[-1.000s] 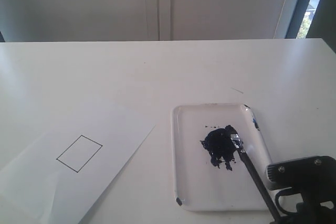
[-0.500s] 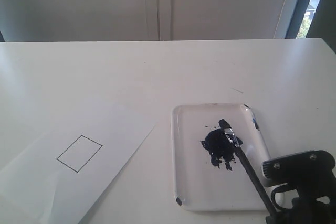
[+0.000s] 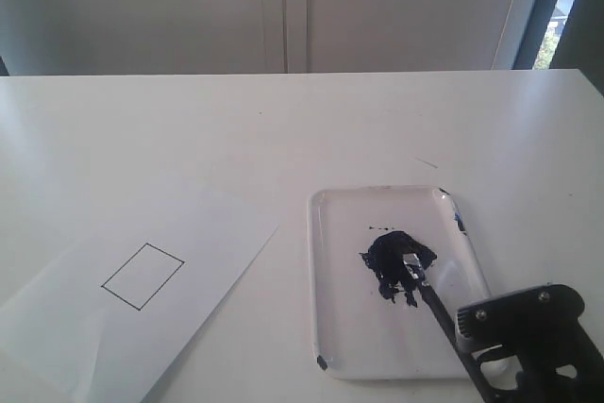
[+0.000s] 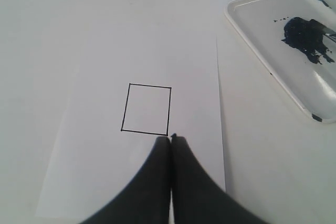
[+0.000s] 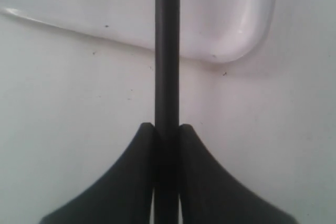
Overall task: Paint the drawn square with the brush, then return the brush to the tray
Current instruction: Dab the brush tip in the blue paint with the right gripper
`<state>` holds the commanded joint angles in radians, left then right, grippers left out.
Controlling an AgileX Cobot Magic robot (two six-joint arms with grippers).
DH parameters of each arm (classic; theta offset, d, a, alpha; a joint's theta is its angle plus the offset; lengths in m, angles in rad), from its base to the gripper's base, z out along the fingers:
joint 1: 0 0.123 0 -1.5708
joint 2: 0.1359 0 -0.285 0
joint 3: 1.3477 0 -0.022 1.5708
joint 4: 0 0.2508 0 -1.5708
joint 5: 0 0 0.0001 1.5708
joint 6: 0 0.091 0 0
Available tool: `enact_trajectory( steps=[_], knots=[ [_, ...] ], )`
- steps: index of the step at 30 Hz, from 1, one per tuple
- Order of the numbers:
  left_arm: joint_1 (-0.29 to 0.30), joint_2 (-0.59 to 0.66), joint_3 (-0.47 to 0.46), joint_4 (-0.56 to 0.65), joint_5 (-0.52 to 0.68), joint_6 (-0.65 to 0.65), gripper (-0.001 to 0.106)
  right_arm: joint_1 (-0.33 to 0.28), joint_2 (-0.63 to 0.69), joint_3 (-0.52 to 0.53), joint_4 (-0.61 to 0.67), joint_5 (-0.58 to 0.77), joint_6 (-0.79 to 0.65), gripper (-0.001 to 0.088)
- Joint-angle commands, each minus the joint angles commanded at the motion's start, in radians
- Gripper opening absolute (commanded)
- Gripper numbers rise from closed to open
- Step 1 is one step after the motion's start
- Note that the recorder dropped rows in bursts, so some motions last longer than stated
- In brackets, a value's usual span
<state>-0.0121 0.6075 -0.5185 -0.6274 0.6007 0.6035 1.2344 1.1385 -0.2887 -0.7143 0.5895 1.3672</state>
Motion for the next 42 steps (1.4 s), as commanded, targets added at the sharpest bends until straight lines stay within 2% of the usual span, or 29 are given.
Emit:
enact_trajectory(
  steps=[13,16,22,31,36,42],
  knots=[
    [0.0,0.0,0.0,0.0,0.003,0.0,0.0,-0.004,0.064,-0.004,-0.051,-0.019,0.054,0.0],
    [0.0,0.0,0.0,0.0,0.003,0.0,0.0,-0.038,0.076,-0.02,-0.049,-0.015,0.056,0.0],
    [0.0,0.0,0.0,0.0,0.005,0.0,0.0,-0.082,0.098,-0.041,-0.018,-0.039,-0.007,0.0],
    [0.0,0.0,0.0,0.0,0.005,0.0,0.0,-0.082,0.126,-0.041,0.053,-0.057,-0.075,0.0],
    [0.0,0.0,0.0,0.0,0.005,0.0,0.0,-0.082,0.133,-0.041,0.053,-0.137,-0.084,0.0],
    [0.0,0.0,0.0,0.0,0.005,0.0,0.0,-0.082,0.133,-0.041,0.053,0.015,-0.078,0.0]
  ],
)
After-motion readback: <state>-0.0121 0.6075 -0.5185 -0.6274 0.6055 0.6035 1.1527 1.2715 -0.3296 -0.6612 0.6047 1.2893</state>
